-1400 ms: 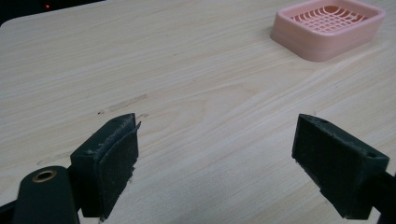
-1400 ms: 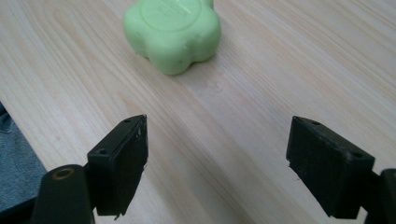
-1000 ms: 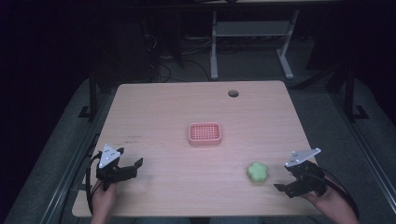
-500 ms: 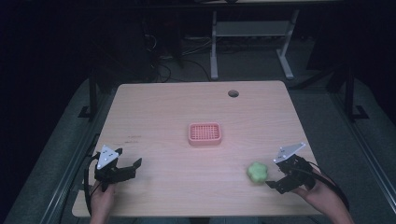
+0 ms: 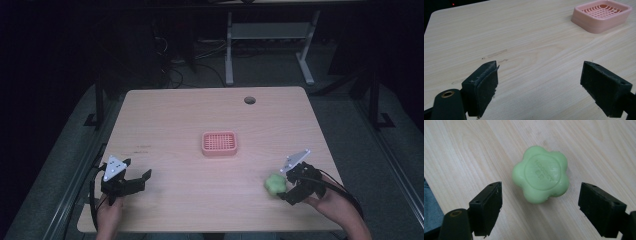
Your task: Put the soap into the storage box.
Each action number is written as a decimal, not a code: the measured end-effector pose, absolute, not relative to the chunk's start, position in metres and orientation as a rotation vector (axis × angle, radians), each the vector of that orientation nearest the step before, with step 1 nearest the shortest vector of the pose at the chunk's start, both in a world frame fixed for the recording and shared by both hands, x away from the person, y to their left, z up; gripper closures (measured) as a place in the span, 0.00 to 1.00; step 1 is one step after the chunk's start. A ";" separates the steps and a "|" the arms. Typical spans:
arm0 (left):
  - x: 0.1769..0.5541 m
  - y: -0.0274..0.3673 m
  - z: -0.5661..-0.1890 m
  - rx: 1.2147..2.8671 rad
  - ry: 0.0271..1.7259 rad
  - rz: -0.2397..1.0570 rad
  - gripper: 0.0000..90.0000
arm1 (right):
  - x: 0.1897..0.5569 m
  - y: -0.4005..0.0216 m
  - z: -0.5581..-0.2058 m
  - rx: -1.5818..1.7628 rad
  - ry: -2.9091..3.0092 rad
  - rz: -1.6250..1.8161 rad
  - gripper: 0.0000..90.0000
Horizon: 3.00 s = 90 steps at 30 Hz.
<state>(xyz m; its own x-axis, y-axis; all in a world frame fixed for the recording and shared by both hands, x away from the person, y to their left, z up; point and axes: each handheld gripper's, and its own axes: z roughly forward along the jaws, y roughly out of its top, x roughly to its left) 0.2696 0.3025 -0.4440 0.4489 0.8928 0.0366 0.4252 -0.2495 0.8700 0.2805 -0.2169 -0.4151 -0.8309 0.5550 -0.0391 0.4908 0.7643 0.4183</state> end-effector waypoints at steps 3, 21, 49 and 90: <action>0.270 0.302 -0.444 1.854 1.117 0.695 0.16 | 0.282 -0.214 -0.415 0.833 2.806 0.586 0.21; 0.269 0.302 -0.444 1.857 1.116 0.695 0.16 | 0.298 -0.198 -0.424 0.822 2.856 0.531 0.19; 0.269 0.302 -0.444 1.854 1.116 0.694 0.16 | 0.314 -0.185 -0.441 0.829 2.932 0.398 0.18; 0.269 0.302 -0.444 1.856 1.114 0.696 0.16 | 0.318 -0.177 -0.446 0.837 2.954 0.352 0.27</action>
